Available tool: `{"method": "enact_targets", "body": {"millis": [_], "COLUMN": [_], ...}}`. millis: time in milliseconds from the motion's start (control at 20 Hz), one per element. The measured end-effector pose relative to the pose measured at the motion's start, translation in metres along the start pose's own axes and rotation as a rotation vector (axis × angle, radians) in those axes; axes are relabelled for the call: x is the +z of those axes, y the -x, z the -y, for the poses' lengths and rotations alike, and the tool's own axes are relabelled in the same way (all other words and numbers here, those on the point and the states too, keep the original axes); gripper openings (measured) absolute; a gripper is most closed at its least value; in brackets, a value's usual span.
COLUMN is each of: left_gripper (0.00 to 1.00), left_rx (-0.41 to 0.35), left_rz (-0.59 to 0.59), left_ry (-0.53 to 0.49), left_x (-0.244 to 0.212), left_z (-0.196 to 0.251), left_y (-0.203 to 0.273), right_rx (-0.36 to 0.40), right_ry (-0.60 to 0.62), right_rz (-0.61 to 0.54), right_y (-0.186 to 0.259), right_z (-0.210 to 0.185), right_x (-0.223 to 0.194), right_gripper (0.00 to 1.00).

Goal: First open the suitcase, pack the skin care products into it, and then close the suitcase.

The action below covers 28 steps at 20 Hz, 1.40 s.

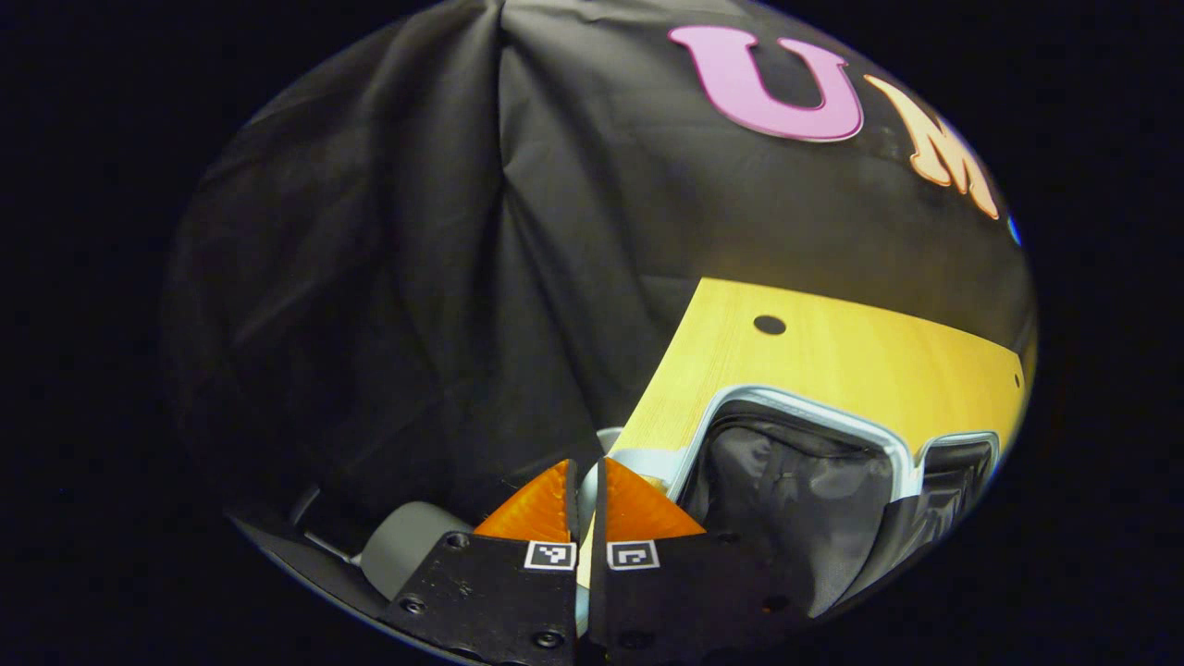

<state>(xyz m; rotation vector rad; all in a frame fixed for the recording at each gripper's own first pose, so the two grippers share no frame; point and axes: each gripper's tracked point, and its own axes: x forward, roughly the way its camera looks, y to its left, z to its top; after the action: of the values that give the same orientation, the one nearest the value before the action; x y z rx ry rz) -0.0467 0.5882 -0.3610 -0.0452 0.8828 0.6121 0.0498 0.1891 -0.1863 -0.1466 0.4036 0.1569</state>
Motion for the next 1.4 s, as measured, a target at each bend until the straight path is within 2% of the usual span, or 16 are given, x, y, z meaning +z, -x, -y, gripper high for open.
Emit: {"method": "enact_targets", "body": {"millis": [150,300,400,450,600,650,700,950,1200,1400], "left_gripper": [0.0,0.0,0.0,0.11,1.0,1.0,0.95,0.94,0.94,0.94], "left_rx": [0.011,0.093,0.117,0.147,0.192,0.197,0.2,0.153,-0.008,-0.183], "left_rz": [-0.071,-0.034,0.012,0.05,0.216,0.272,0.321,0.592,0.737,0.773], "left_ry": [0.013,-0.017,-0.005,-0.004,0.011,0.014,0.012,-0.045,-0.09,-0.048], "left_x": [-0.032,-0.035,-0.027,-0.016,0.028,0.045,0.054,0.116,0.111,0.093], "left_z": [-0.008,-0.019,-0.021,-0.026,-0.033,-0.031,-0.025,0.019,0.082,0.153], "left_y": [-0.023,-0.03,-0.024,-0.018,0.016,0.034,0.048,0.17,0.299,0.388], "right_rx": [-0.005,-0.008,-0.004,-0.001,0.016,0.022,0.03,0.071,0.095,0.09], "right_ry": [0.022,0.041,0.045,0.043,0.023,0.016,0.009,-0.014,-0.052,-0.074], "right_rz": [-0.029,-0.036,-0.03,-0.025,-0.003,0.007,0.017,0.07,0.1,0.125], "right_y": [-0.002,-0.001,0.0,0.0,0.001,0.001,0.003,0.013,0.029,0.042], "right_z": [-0.002,-0.002,-0.001,0.0,0.003,0.004,0.006,0.021,0.051,0.079], "right_x": [-0.006,-0.007,-0.006,-0.004,0.001,0.003,0.004,0.013,0.015,0.017], "right_gripper": [1.0,1.0,1.0,1.0,1.0,1.0,1.0,1.0,1.0,1.0]}}
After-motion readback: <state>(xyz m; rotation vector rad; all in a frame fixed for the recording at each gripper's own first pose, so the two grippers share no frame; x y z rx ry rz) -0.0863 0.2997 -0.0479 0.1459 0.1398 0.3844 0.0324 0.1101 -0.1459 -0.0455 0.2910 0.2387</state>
